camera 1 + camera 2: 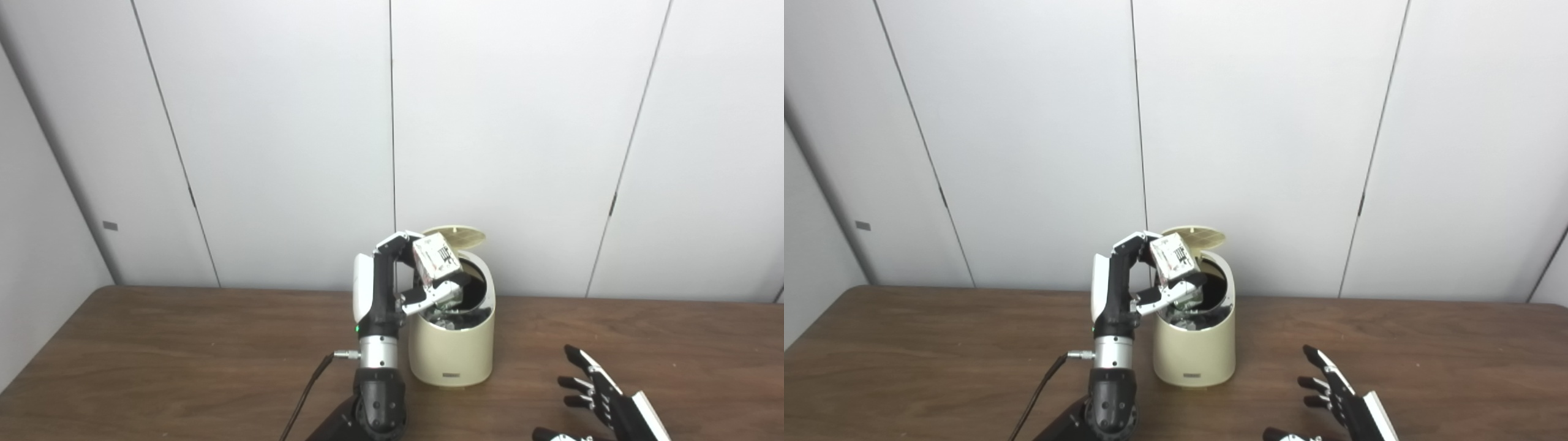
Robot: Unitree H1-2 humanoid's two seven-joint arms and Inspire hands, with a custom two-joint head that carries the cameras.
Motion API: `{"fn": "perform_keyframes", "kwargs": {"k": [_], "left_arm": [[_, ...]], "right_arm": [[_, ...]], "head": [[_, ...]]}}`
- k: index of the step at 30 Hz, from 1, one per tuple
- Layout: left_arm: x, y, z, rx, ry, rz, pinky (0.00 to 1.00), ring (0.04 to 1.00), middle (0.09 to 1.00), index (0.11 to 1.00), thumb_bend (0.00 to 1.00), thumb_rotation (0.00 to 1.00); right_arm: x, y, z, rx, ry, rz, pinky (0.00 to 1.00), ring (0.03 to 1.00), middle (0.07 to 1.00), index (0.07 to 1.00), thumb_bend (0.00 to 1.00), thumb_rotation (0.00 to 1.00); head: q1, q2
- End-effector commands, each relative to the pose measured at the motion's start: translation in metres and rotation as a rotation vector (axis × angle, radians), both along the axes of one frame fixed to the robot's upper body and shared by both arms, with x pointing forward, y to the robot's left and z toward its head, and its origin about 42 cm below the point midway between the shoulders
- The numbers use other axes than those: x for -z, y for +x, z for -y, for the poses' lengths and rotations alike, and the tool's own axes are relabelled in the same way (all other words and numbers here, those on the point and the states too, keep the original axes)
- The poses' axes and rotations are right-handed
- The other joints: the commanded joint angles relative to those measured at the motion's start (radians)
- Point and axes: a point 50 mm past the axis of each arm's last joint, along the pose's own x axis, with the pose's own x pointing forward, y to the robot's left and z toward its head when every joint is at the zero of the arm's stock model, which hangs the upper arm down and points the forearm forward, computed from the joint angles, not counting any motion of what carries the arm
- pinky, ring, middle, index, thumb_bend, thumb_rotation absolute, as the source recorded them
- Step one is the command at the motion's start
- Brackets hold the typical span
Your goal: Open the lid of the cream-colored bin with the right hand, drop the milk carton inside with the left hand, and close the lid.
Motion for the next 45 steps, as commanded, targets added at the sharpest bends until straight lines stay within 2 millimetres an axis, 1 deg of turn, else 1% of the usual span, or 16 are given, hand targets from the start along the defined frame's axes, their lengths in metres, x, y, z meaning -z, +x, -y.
{"fn": "perform_keyframes", "kwargs": {"k": [1,4,5,6,7,8,11,14,30,34,37,40,41,42,43,45], "left_arm": [[-0.016,0.009,0.006,0.037,0.052,0.049,0.48,0.489,0.486,0.491,0.52,0.00],[-0.012,0.010,0.005,0.033,0.113,0.061,0.50,0.533,0.490,0.496,0.52,0.00],[-0.011,0.010,0.005,0.034,0.122,0.060,0.51,0.561,0.565,0.496,0.52,0.04],[-0.011,0.010,0.005,0.034,0.134,0.061,0.52,0.579,0.600,0.496,0.52,0.06],[-0.010,0.011,0.004,0.034,0.143,0.063,0.54,0.608,0.639,0.587,0.69,0.12],[-0.010,0.011,0.004,0.037,0.148,0.063,0.57,0.633,0.671,0.654,0.79,0.15],[-0.010,0.010,0.002,0.041,0.148,0.064,0.61,0.674,0.720,0.732,0.87,0.19],[-0.011,0.010,0.000,0.037,0.148,0.071,0.62,0.676,0.729,0.747,0.88,0.21],[-0.013,0.006,-0.008,0.033,0.138,0.091,0.60,0.651,0.714,0.727,0.86,0.20],[-0.013,0.004,-0.010,0.032,0.129,0.097,0.58,0.643,0.706,0.717,0.84,0.17],[-0.014,0.000,-0.012,0.027,0.108,0.108,0.52,0.601,0.666,0.677,0.79,0.18],[-0.017,-0.006,-0.018,0.019,0.084,0.133,0.44,0.535,0.600,0.613,0.73,0.14],[-0.017,-0.008,-0.020,0.017,0.080,0.141,0.42,0.503,0.565,0.541,0.60,0.10],[-0.018,-0.009,-0.022,0.016,0.078,0.145,0.41,0.487,0.546,0.516,0.56,0.08],[-0.018,-0.010,-0.024,0.015,0.075,0.150,0.40,0.478,0.537,0.503,0.54,0.08],[-0.019,-0.014,-0.030,0.015,0.072,0.164,0.39,0.450,0.485,0.500,0.52,0.02]], "right_arm": [[-0.018,0.002,-0.001,-0.007,0.014,0.093,0.72,0.815,0.938,0.923,0.72,0.28],[-0.018,0.003,-0.001,-0.010,0.015,0.098,0.71,0.814,0.937,0.922,0.71,0.26],[-0.018,0.003,0.000,-0.009,0.015,0.097,0.71,0.814,0.936,0.922,0.71,0.26],[-0.017,0.003,0.000,-0.008,0.015,0.095,0.71,0.814,0.936,0.923,0.71,0.26],[-0.016,0.003,0.001,-0.007,0.015,0.094,0.72,0.816,0.936,0.925,0.71,0.27],[-0.016,0.003,0.001,-0.007,0.015,0.091,0.72,0.816,0.936,0.926,0.72,0.27],[-0.016,0.003,0.001,-0.004,0.012,0.085,0.72,0.816,0.936,0.927,0.73,0.29],[-0.016,0.003,0.000,-0.004,0.015,0.082,0.72,0.815,0.936,0.926,0.73,0.30],[-0.018,0.003,-0.007,-0.013,0.017,0.081,0.74,0.824,0.934,0.924,0.75,0.31],[-0.018,0.002,-0.008,-0.015,0.019,0.082,0.74,0.822,0.935,0.921,0.76,0.33],[-0.017,0.002,-0.008,-0.014,0.018,0.084,0.74,0.818,0.932,0.918,0.75,0.32],[-0.017,0.003,-0.008,-0.017,0.021,0.087,0.74,0.821,0.932,0.917,0.75,0.32],[-0.017,0.003,-0.008,-0.018,0.020,0.089,0.74,0.822,0.933,0.918,0.75,0.32],[-0.017,0.003,-0.008,-0.019,0.020,0.090,0.75,0.822,0.934,0.919,0.75,0.32],[-0.017,0.003,-0.008,-0.020,0.018,0.090,0.75,0.822,0.934,0.919,0.74,0.32],[-0.018,0.003,-0.008,-0.022,0.015,0.090,0.74,0.822,0.937,0.923,0.73,0.31]], "head": [[0.001,0.003],[0.003,0.003],[0.004,0.003],[0.004,0.003],[0.005,0.003],[0.005,0.003],[0.008,0.002],[0.010,0.002],[0.015,0.002],[0.016,0.001],[0.019,0.001],[0.019,0.002],[0.019,0.002],[0.019,0.001],[0.021,0.001],[0.021,0.002]]}}
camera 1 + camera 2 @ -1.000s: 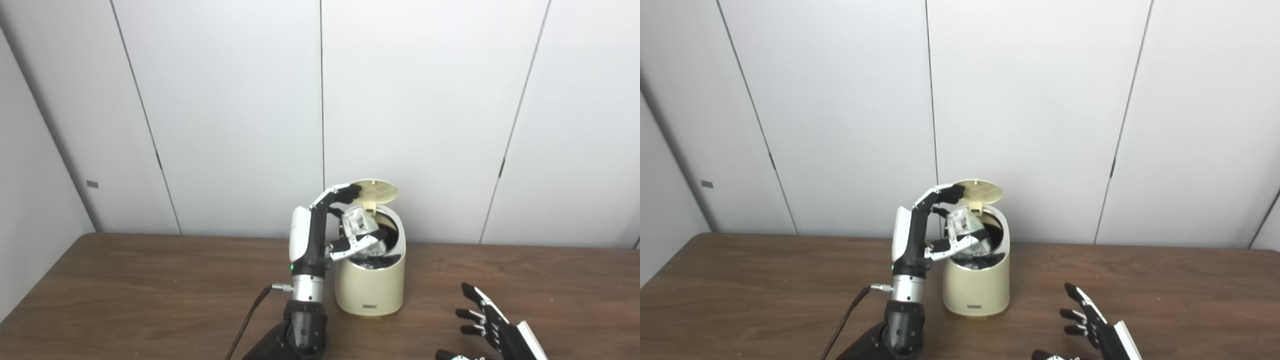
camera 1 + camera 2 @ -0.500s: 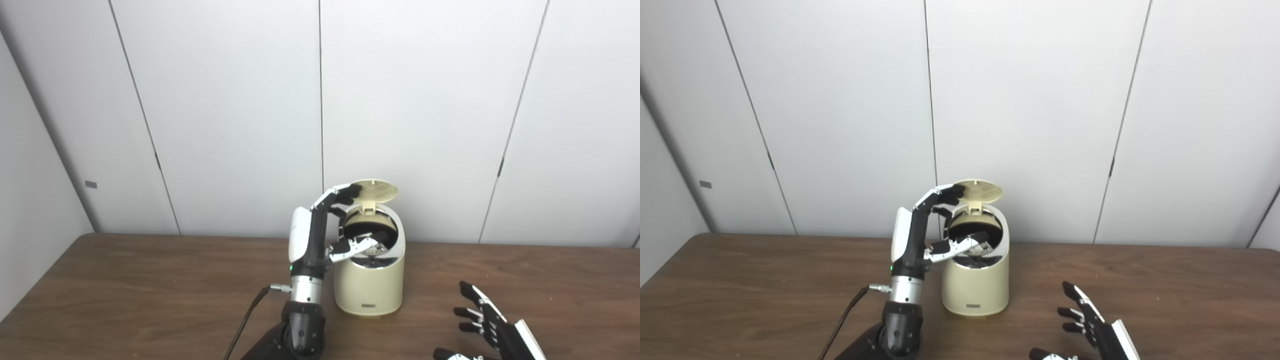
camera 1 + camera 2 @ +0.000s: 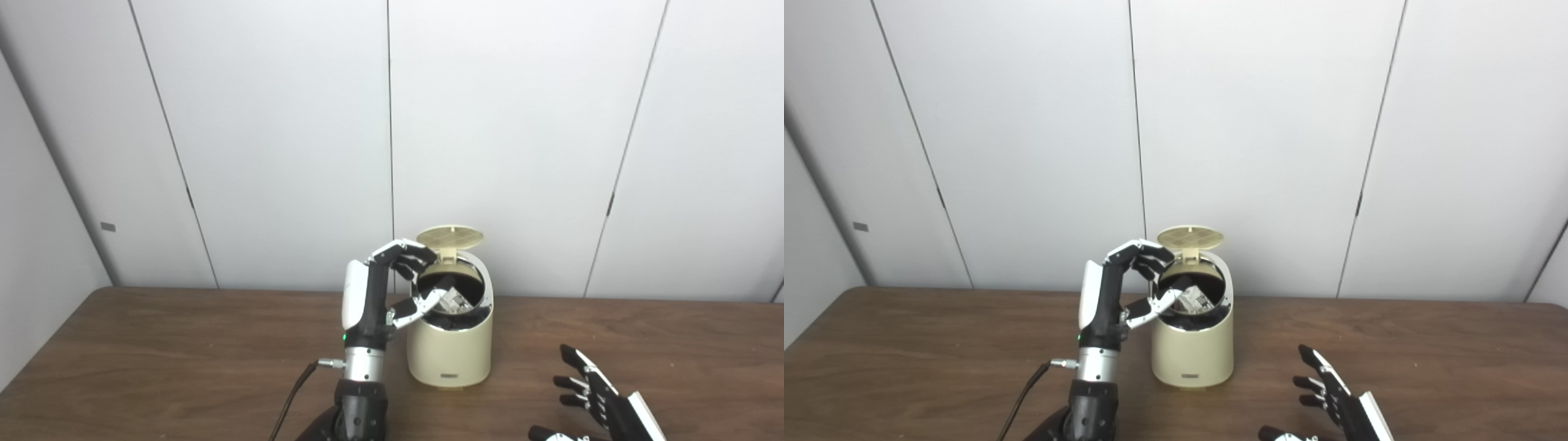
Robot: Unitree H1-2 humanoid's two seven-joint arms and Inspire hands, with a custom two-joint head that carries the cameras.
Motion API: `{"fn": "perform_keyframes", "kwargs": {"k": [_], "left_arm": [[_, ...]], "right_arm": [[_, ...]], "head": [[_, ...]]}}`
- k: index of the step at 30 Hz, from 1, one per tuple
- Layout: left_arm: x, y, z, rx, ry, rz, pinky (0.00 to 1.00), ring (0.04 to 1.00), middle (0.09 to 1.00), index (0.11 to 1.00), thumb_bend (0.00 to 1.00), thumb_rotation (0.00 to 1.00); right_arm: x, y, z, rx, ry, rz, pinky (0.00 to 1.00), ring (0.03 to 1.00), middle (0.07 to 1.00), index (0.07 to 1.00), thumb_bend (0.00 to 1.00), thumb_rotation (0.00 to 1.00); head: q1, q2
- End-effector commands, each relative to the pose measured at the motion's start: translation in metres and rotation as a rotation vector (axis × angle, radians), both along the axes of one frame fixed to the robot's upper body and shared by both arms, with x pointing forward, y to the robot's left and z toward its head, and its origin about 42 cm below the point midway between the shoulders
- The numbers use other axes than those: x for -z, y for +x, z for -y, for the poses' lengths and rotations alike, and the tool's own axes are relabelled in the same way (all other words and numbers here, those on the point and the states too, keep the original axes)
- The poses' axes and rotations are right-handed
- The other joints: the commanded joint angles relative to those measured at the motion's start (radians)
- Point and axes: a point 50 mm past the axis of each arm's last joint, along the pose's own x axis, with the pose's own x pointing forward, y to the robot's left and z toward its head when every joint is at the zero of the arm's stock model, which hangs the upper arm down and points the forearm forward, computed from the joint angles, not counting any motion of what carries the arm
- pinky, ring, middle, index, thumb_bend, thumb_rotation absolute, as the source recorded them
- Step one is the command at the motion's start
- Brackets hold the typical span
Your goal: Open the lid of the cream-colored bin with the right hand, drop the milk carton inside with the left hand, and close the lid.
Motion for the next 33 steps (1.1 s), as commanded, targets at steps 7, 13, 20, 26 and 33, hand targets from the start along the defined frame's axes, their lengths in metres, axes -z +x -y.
{"fn": "perform_keyframes", "kwargs": {"k": [7,13,20,26,33], "left_arm": [[-0.031,-0.009,-0.031,0.073,-0.062,0.064,0.37,0.416,0.466,0.501,0.52,0.00],[-0.038,-0.022,-0.067,0.249,-0.045,-0.007,0.46,0.554,0.571,0.497,0.51,0.03],[-0.048,-0.044,-0.111,0.270,0.019,-0.121,0.57,0.684,0.751,0.787,0.77,0.28],[-0.046,-0.061,-0.136,0.181,0.085,-0.270,0.61,0.721,0.782,0.811,0.77,0.24],[-0.022,-0.078,-0.149,0.158,0.056,-0.392,0.67,0.765,0.819,0.844,0.77,0.26]], "right_arm": [[-0.017,0.004,0.000,-0.005,0.000,0.081,0.74,0.820,0.932,0.922,0.74,0.30],[-0.018,0.006,0.003,-0.003,0.000,0.085,0.72,0.812,0.929,0.926,0.73,0.29],[-0.021,0.007,0.005,-0.011,0.004,0.091,0.70,0.805,0.926,0.920,0.73,0.27],[-0.025,0.009,0.007,-0.021,0.002,0.090,0.68,0.808,0.926,0.919,0.73,0.27],[-0.029,0.012,0.003,-0.037,-0.001,0.100,0.67,0.811,0.926,0.918,0.72,0.24]], "head": [[0.007,0.002],[0.013,0.003],[0.018,0.014],[0.018,0.028],[0.007,0.046]]}}
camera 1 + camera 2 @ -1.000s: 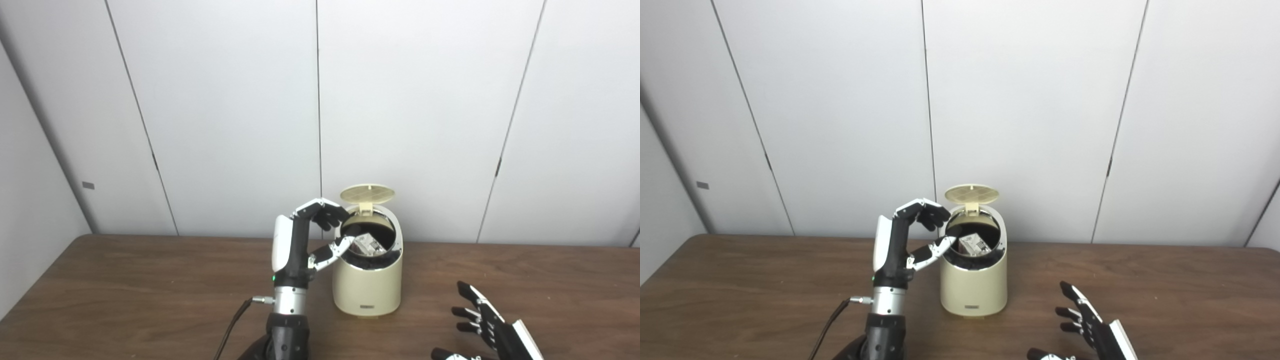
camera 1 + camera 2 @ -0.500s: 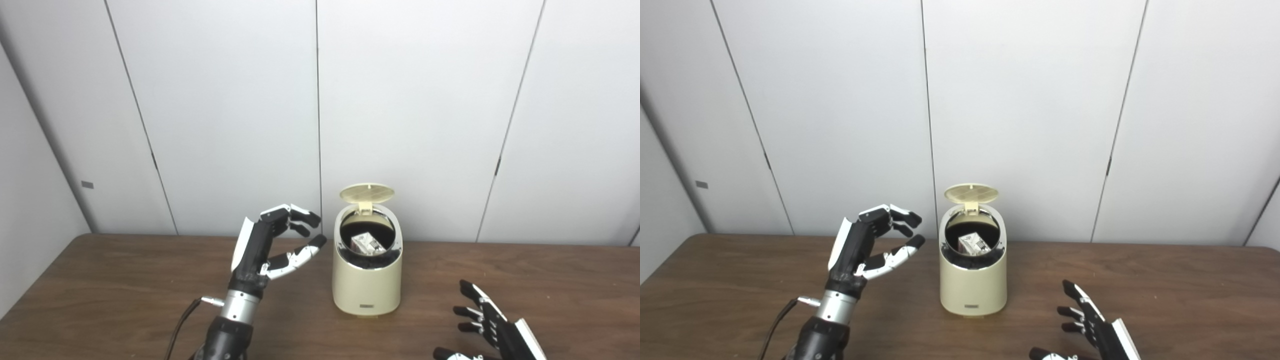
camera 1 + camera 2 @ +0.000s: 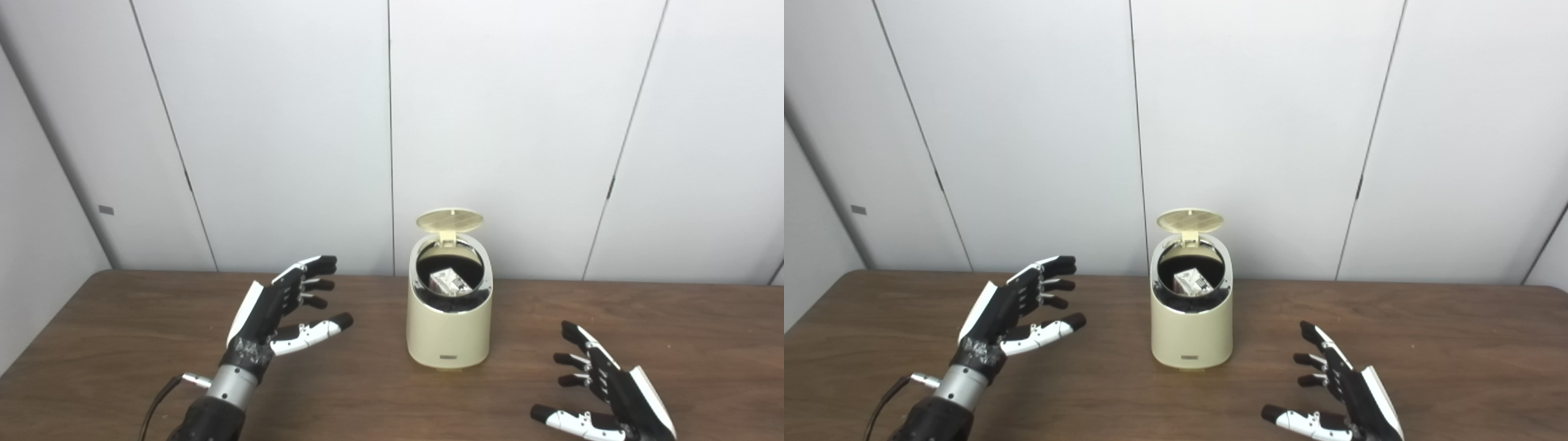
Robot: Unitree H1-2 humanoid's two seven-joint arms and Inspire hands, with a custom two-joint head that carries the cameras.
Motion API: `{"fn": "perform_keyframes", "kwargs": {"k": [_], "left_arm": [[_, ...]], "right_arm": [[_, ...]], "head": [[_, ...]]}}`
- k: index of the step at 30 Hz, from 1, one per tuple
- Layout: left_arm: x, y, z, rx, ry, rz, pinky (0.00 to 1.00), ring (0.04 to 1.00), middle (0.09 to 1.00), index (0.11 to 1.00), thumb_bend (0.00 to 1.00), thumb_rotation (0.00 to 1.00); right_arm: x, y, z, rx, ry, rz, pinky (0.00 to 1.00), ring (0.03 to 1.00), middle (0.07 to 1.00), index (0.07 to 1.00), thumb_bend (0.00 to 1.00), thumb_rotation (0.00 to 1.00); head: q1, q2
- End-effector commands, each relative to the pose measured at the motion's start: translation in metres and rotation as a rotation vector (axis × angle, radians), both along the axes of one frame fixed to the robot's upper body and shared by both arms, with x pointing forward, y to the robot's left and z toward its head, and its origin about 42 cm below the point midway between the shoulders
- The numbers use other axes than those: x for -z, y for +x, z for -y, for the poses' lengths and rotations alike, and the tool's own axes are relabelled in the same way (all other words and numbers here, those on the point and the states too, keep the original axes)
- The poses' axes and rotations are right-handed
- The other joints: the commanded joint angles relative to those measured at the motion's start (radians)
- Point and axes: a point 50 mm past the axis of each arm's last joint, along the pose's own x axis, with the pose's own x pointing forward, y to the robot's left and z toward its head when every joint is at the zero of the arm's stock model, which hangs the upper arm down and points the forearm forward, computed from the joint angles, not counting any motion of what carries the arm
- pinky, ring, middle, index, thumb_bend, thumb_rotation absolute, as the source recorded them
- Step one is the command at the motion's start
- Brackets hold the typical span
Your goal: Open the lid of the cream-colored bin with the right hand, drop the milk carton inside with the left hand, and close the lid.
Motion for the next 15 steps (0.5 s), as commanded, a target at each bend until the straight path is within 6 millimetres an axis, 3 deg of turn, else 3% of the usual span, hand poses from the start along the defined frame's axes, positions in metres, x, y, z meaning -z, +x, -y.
{"fn": "perform_keyframes", "kwargs": {"k": [1,8,15], "left_arm": [[-0.014,-0.001,0.001,0.007,0.004,0.056,0.65,0.756,0.815,0.840,0.77,0.25],[0.009,-0.014,0.000,-0.007,-0.018,-0.016,0.62,0.711,0.785,0.821,0.74,0.24],[0.016,-0.017,0.003,-0.021,-0.025,-0.055,0.58,0.681,0.766,0.811,0.73,0.21]], "right_arm": [[-0.023,0.007,-0.005,-0.022,0.008,0.088,0.67,0.813,0.927,0.918,0.72,0.24],[-0.026,0.007,-0.011,-0.033,0.014,0.099,0.64,0.819,0.929,0.920,0.71,0.21],[-0.026,0.006,-0.013,-0.024,0.007,0.093,0.65,0.815,0.926,0.923,0.72,0.23]], "head": [[-0.007,0.008],[-0.032,0.020],[-0.040,0.014]]}}
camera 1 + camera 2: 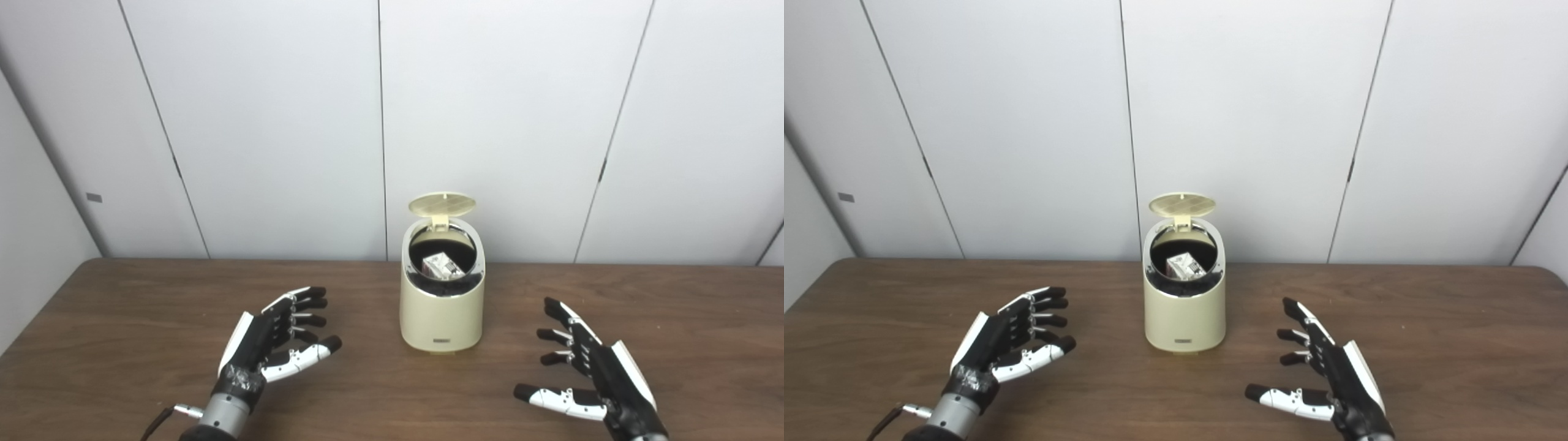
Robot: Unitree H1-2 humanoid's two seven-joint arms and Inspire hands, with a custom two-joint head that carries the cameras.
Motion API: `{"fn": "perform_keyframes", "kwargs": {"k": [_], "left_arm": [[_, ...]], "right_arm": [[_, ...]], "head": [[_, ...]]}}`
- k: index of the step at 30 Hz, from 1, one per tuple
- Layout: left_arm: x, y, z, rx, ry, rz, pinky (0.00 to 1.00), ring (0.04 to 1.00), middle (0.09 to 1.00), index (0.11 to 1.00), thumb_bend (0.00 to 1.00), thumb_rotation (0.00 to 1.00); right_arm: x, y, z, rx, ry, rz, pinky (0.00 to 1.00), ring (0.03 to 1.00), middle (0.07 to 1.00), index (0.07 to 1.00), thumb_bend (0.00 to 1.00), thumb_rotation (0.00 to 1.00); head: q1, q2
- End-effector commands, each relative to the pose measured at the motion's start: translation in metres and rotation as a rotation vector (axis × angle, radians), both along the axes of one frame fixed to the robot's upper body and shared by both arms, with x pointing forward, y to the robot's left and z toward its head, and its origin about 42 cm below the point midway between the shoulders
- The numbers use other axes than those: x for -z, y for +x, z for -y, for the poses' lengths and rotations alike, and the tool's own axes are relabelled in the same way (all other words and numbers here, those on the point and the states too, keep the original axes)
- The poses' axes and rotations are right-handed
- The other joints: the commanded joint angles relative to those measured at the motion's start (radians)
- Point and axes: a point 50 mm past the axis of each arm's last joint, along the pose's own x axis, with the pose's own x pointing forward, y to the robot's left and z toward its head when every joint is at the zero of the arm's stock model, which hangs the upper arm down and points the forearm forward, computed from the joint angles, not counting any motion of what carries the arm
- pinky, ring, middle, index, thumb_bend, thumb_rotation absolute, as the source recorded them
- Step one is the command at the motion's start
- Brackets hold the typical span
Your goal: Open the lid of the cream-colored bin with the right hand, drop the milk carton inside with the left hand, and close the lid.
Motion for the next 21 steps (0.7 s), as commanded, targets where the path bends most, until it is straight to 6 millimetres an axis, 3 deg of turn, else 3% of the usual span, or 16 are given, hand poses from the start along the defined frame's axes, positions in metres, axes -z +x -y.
{"fn": "perform_keyframes", "kwargs": {"k": [1,9,11,13,21], "left_arm": [[-0.016,0.005,0.000,-0.005,0.012,0.057,0.58,0.678,0.762,0.808,0.73,0.21],[-0.013,0.006,-0.001,0.012,0.022,0.045,0.58,0.668,0.754,0.803,0.74,0.23],[-0.011,0.005,-0.002,0.027,0.026,0.044,0.58,0.677,0.760,0.797,0.73,0.23],[-0.009,0.004,-0.002,0.034,0.031,0.042,0.58,0.676,0.760,0.787,0.73,0.24],[-0.003,0.000,0.000,0.045,0.017,0.033,0.58,0.673,0.761,0.785,0.72,0.23]], "right_arm": [[-0.021,0.005,-0.005,-0.007,0.007,0.081,0.64,0.815,0.926,0.921,0.72,0.23],[-0.029,0.017,-0.006,-0.019,0.015,0.134,0.63,0.792,0.922,0.924,0.71,0.25],[-0.040,0.027,-0.004,-0.021,-0.004,0.182,0.68,0.795,0.882,0.902,0.71,0.37],[-0.051,0.039,-0.003,-0.017,-0.029,0.216,0.71,0.799,0.863,0.887,0.73,0.41],[-0.097,0.082,-0.001,-0.051,-0.097,0.312,0.71,0.808,0.858,0.871,0.78,0.40]], "head": [[-0.003,-0.005],[-0.025,-0.021],[-0.032,-0.024],[-0.038,-0.026],[-0.037,-0.033]]}}
